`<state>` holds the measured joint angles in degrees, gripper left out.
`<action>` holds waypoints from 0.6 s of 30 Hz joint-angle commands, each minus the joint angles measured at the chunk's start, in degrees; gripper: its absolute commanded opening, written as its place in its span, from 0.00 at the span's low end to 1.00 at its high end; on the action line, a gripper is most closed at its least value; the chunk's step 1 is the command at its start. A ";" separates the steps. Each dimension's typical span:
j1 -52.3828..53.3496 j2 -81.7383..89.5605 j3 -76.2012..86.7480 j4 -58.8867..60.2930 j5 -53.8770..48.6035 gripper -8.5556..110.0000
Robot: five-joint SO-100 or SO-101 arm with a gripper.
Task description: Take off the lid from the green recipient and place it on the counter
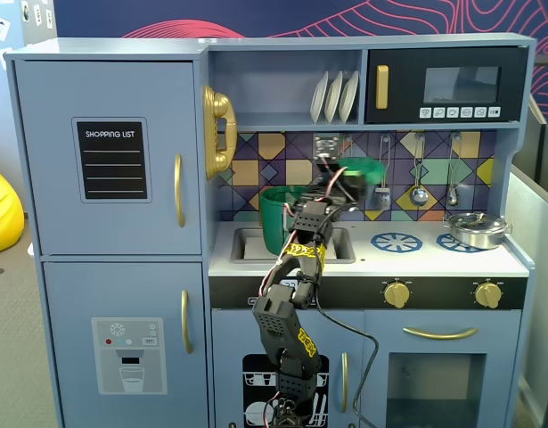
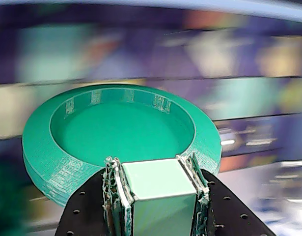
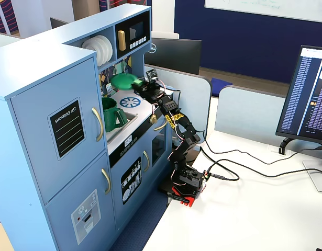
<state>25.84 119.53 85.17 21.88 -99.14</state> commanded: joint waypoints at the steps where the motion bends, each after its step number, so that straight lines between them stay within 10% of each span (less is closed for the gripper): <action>1: 5.89 1.41 0.97 -7.47 -0.26 0.07; 18: 9.32 0.44 23.64 -23.99 0.00 0.07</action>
<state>34.45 119.53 107.67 2.20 -99.14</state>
